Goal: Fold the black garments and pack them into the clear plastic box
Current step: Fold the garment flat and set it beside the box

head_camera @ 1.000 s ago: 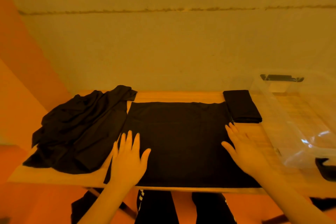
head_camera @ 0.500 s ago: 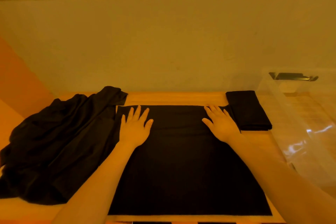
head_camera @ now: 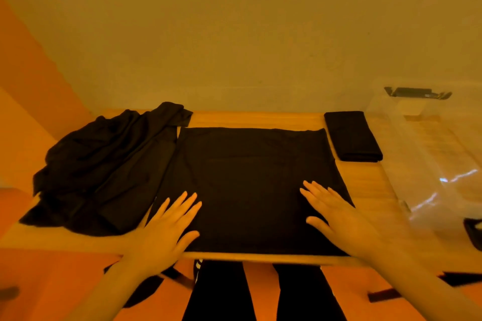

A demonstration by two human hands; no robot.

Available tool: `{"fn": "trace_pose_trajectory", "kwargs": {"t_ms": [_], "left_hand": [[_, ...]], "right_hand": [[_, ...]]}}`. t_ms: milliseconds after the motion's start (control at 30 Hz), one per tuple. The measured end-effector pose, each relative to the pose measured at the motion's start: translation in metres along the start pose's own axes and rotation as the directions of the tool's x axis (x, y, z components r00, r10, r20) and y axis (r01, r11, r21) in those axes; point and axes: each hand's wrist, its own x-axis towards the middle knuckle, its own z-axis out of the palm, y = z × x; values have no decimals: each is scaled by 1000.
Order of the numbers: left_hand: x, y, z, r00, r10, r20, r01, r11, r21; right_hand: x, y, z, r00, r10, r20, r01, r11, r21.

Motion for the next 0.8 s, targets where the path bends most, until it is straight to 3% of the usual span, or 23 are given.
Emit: {"fn": "trace_pose_trajectory", "kwargs": {"t_ms": [100,200,400,533,600,667,733,800], "left_hand": [[-21,-3,-6,1000,-14,23,13,998,58],[-46,-14,1,1000,8,8,-8,1000,0],[-76,-32,15,992,-27,-124,13,993,-116],[-80,-36,17,949,-23,-315,-25,989,-147],[-78,-28,8,913,-91,-397,2,975,-220],[-71,-24,-10,893,-307,-329,149,892,-428],[-61,-22,-35,872,-399,-285,199,819,-538],[-51,-23,-67,840,-429,-332,164,784,-599]], "right_hand": [[-26,6,8,1000,-10,4,10,1000,-7],[-60,10,20,999,-41,27,41,999,-19],[-100,25,58,985,13,-172,-28,996,-84],[-103,20,58,920,-110,-376,39,981,-192],[-104,21,54,943,-41,-329,19,997,-69],[-105,18,37,940,99,-326,-38,981,189],[-100,18,10,914,276,-298,-121,885,450],[-96,20,-21,888,341,-309,-105,803,587]]}}
